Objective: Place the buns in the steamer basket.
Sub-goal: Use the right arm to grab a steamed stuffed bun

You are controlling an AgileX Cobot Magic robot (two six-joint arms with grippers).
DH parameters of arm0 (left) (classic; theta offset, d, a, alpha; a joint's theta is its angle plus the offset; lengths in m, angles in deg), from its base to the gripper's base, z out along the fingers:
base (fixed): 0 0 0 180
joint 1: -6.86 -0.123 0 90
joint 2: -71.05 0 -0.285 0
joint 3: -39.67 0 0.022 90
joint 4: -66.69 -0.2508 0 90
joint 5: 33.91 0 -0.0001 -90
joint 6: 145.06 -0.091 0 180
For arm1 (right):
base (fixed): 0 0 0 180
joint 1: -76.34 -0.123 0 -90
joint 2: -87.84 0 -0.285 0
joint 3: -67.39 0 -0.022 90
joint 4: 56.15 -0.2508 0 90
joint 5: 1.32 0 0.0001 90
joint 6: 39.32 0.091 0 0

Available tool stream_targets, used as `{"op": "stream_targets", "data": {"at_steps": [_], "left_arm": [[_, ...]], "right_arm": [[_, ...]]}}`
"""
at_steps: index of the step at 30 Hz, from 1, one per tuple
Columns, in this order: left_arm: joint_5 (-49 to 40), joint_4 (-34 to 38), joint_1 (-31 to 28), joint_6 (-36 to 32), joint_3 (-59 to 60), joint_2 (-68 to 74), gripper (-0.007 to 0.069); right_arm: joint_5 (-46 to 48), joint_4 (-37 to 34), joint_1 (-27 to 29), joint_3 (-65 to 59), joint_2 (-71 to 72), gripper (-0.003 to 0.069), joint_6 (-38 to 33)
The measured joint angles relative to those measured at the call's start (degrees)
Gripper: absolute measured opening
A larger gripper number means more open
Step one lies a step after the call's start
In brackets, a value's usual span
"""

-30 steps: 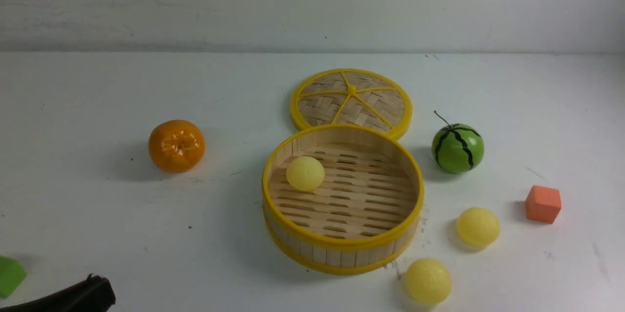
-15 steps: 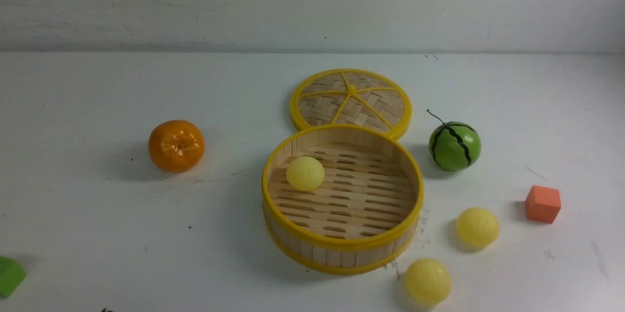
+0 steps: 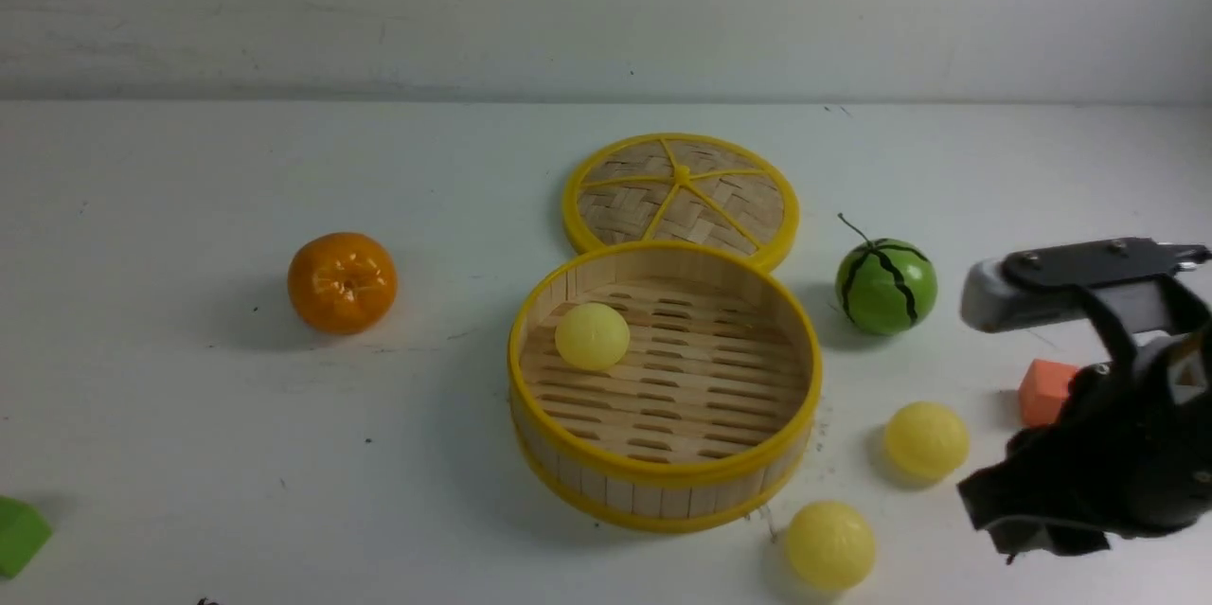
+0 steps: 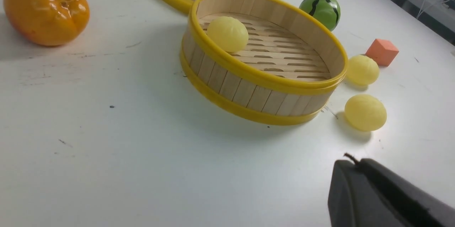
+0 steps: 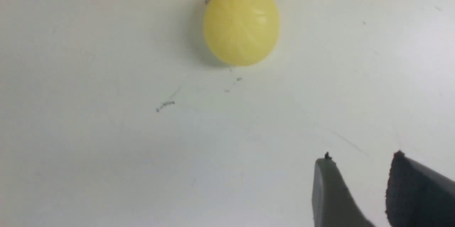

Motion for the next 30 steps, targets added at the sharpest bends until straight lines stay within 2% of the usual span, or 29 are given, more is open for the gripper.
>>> {"op": "stream_targets", "data": {"at_steps": [5,14,30], "left_arm": [[0.0,0.0,0.0,0.0,0.0,0.0,-0.0012],[0.0,0.0,0.0,0.0,0.0,0.0,-0.0003],[0.0,0.0,0.0,0.0,0.0,0.0,0.0007]], "right_arm": [[-4.11,-0.11,-3.34,3.1,-10.47,0.0241,0.0],[-8.11,-0.28,-3.68,8.34,-22.04,0.0241,0.0],[-10.11,-0.04,-3.68,12.08,-28.92,0.0241,-0.06]]}}
